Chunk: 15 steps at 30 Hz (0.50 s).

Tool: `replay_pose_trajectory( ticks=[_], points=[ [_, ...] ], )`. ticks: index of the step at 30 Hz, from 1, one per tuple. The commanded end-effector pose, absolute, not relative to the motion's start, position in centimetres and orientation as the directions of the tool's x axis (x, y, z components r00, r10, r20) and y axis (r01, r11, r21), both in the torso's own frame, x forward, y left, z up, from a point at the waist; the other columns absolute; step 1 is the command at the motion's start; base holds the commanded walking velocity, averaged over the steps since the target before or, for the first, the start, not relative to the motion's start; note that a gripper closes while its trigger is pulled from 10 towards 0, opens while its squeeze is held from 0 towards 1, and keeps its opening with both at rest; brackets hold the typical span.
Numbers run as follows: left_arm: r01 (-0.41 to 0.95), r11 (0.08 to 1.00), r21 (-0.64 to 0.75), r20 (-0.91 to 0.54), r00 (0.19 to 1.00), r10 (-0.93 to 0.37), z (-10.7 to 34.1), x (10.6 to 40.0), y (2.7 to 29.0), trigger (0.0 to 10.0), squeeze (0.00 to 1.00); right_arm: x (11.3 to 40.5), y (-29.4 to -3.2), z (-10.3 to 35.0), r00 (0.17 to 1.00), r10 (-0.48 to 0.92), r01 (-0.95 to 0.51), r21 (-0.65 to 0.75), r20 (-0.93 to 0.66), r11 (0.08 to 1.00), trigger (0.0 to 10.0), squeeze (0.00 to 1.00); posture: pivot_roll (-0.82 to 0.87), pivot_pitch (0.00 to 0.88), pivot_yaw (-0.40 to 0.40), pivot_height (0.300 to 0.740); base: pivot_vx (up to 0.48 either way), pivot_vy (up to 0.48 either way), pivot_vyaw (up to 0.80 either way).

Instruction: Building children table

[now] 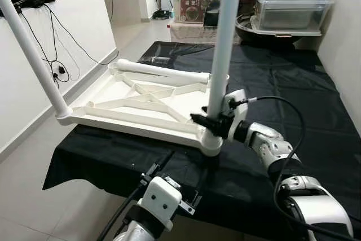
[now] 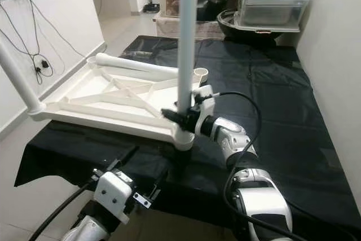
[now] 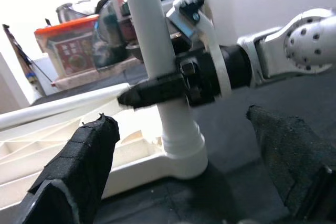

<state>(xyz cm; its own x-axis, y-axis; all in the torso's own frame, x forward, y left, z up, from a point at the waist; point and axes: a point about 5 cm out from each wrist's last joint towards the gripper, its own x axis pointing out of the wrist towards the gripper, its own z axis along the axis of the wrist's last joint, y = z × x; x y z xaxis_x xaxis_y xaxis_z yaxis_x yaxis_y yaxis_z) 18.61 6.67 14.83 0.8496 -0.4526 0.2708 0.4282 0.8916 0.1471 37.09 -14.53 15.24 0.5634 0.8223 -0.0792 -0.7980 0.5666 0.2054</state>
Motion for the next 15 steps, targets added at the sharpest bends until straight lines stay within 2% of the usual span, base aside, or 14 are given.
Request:
replay_pose_trajectory(
  ticks=[1,5,6,7,8,9,11,12,15],
  points=[
    [0.410,0.902,0.136,0.290,0.854,-0.432,15.1,18.5,7.0,10.0,0.00,37.0,-13.9,15.2,0.514,0.853,-0.832,0.189,-0.094,0.522,10.0,0.00,0.05,0.000,-0.002,0.740,0.000,0.000,0.00],
    [0.374,0.925,0.071,0.301,0.876,-0.377,15.2,18.7,7.6,10.0,0.00,37.4,-13.5,15.5,0.553,0.831,-0.811,0.183,-0.070,0.555,10.0,0.00,0.05,0.000,-0.002,0.740,0.000,0.000,0.00],
    [0.361,0.931,0.045,0.302,0.884,-0.357,15.1,18.7,7.9,10.0,0.00,37.6,-13.3,15.9,0.575,0.818,-0.795,0.217,-0.030,0.567,2.7,0.00,0.05,0.000,0.000,0.740,0.000,0.000,0.00],
    [0.361,0.931,0.045,0.302,0.884,-0.357,15.1,18.7,7.9,10.0,0.00,37.6,-13.3,15.9,0.575,0.818,-0.795,0.217,-0.030,0.567,2.7,0.00,0.05,0.000,0.000,0.740,0.000,0.000,0.00],
    [0.363,0.930,0.050,0.300,0.883,-0.361,15.0,18.7,7.9,10.0,0.00,37.6,-13.3,15.8,0.575,0.818,-0.793,0.231,-0.022,0.564,0.0,0.00,0.05,0.000,0.000,0.740,0.000,0.000,0.00],
    [0.365,0.929,0.054,0.298,0.882,-0.364,14.9,18.7,7.8,10.0,0.00,37.5,-13.3,15.7,0.573,0.819,-0.793,0.239,-0.019,0.561,0.0,0.00,0.05,0.000,0.000,0.740,0.000,0.000,0.00],
    [0.368,0.928,0.055,0.298,0.881,-0.367,14.9,18.7,7.8,10.0,0.00,37.7,-13.6,15.2,0.638,0.768,-0.741,0.228,-0.054,0.631,0.0,0.00,0.05,0.000,0.000,0.740,0.000,0.000,0.00],
    [0.368,0.928,0.055,0.298,0.881,-0.367,14.9,18.7,7.8,10.0,0.00,37.7,-13.6,15.2,0.638,0.768,-0.741,0.228,-0.054,0.631,0.0,0.00,0.05,0.000,0.000,0.740,0.000,0.000,0.00],
    [0.363,0.930,0.061,0.296,0.883,-0.364,14.7,18.7,7.9,10.0,0.00,38.6,-15.3,14.0,0.834,0.526,-0.502,0.167,-0.169,0.849,0.0,0.00,0.05,0.000,0.000,0.740,0.000,0.000,0.00]
  ],
)
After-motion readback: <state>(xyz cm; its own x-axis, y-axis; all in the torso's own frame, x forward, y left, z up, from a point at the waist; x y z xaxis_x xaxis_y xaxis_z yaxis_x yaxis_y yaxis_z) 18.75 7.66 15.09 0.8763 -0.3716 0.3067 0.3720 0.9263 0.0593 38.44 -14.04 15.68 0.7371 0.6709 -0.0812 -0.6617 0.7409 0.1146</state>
